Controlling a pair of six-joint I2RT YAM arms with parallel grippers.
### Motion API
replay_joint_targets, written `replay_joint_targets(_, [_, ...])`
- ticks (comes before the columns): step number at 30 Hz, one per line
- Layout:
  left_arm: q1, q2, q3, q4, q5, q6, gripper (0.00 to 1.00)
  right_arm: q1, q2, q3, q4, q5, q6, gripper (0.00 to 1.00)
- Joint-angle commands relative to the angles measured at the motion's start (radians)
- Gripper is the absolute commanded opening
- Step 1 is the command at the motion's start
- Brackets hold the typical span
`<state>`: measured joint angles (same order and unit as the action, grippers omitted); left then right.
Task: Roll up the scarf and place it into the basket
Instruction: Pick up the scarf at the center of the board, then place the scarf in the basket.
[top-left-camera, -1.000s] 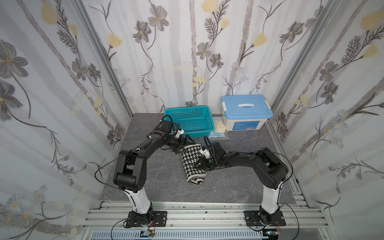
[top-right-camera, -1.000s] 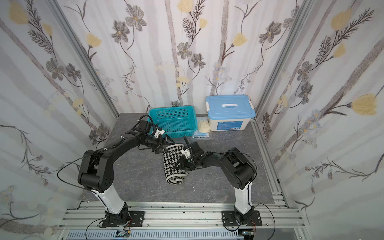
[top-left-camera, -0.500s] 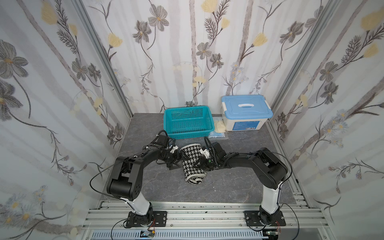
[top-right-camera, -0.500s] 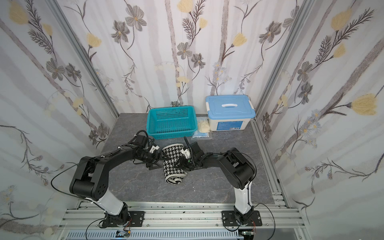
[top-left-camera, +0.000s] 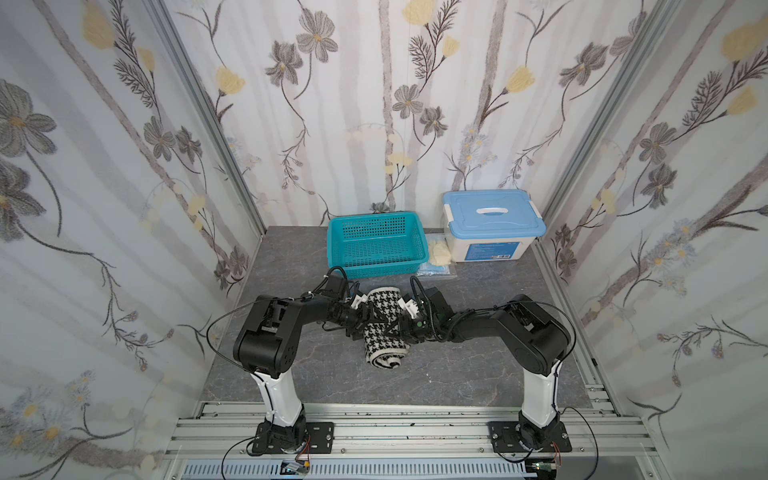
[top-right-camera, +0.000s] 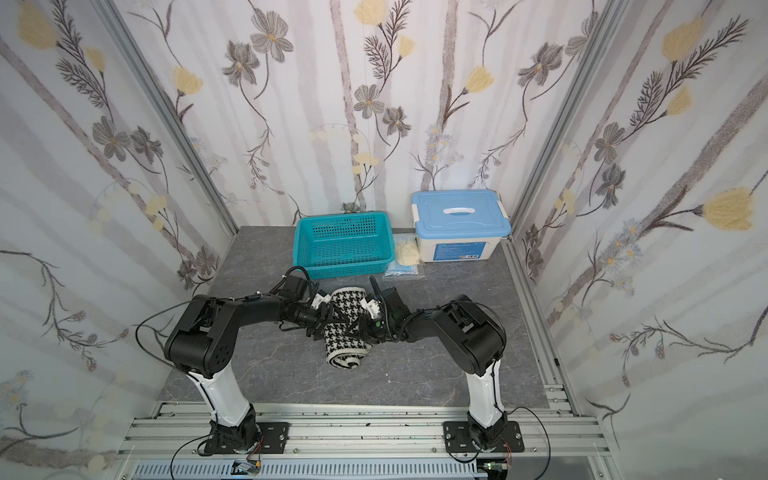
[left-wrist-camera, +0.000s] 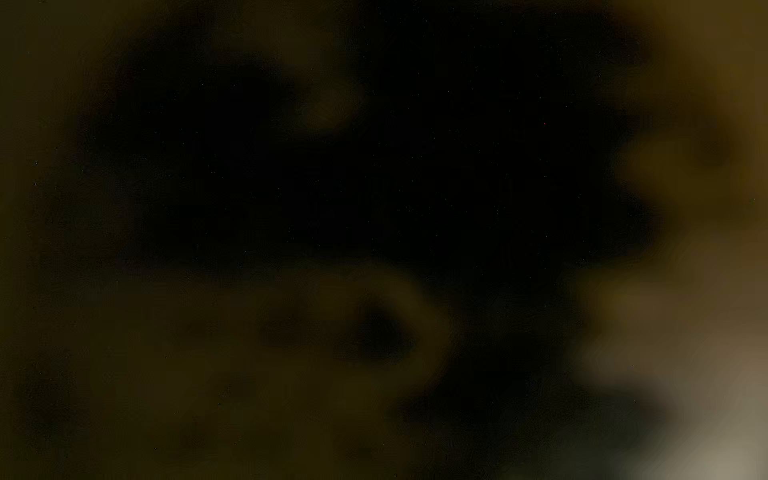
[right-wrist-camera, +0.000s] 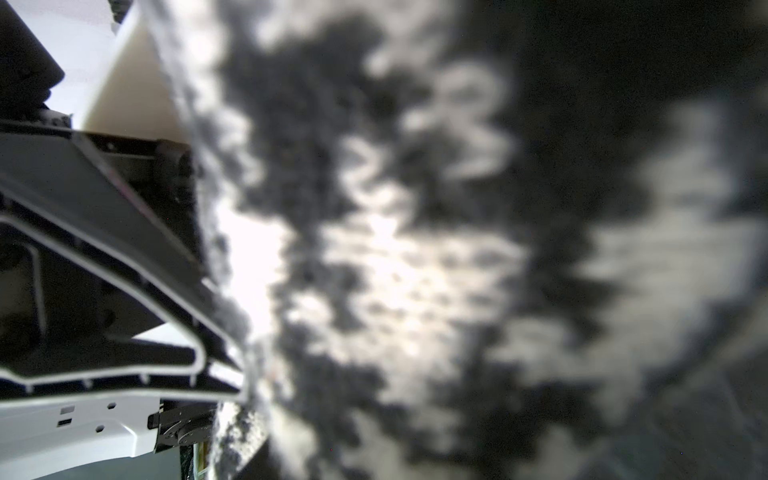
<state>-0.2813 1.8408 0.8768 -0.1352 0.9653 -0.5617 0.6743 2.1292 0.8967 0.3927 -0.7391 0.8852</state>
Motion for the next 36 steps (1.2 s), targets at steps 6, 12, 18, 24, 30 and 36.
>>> replay_joint_targets(6, [-0.011,0.017,0.001,0.007,-0.114,-0.033,0.18,0.005,0.006,0.015,-0.148,0.1,0.003,0.56])
replay_joint_targets(12, [-0.016,-0.036,0.052,-0.096,-0.112,0.022,0.0,0.005,-0.107,0.074,-0.306,0.15,-0.105,0.75])
replay_joint_targets(18, [-0.016,-0.116,0.135,-0.24,-0.097,0.083,0.0,0.006,-0.239,0.17,-0.604,0.26,-0.271,0.82])
replay_joint_targets(24, [-0.016,-0.166,0.239,-0.334,-0.062,0.093,0.0,-0.006,-0.396,0.238,-0.762,0.348,-0.329,0.85])
replay_joint_targets(30, [-0.013,-0.159,0.396,-0.378,-0.032,0.057,0.0,-0.036,-0.469,0.436,-0.963,0.431,-0.395,0.88])
replay_joint_targets(36, [0.002,-0.02,0.69,-0.445,-0.027,0.021,0.0,-0.086,-0.444,0.686,-1.155,0.532,-0.476,1.0])
